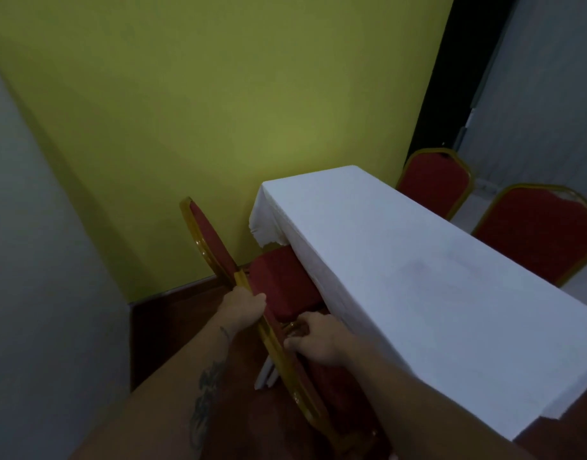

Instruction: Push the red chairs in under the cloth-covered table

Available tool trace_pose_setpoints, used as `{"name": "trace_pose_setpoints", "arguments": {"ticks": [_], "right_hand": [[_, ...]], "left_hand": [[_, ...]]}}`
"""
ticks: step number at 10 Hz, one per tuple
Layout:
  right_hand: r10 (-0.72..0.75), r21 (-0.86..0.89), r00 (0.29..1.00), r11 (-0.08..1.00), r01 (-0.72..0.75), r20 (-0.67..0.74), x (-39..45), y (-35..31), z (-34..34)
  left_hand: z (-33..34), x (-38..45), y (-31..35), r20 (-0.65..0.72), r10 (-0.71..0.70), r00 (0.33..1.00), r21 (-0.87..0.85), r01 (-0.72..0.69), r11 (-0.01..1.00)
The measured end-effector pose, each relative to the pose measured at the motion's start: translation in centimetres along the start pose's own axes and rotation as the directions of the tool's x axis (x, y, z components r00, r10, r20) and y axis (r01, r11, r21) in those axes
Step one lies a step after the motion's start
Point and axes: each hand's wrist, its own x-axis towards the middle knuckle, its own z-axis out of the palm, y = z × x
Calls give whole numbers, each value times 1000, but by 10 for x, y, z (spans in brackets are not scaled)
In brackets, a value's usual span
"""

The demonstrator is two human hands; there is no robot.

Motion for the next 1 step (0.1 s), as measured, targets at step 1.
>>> {"name": "trace_pose_setpoints", "arguments": {"ticks": [1], "right_hand": [[20,-67,993,997,-28,-113,-10,14,-43]], "left_hand": [[-9,-20,30,-84,83,993,153,-69,986]]}}
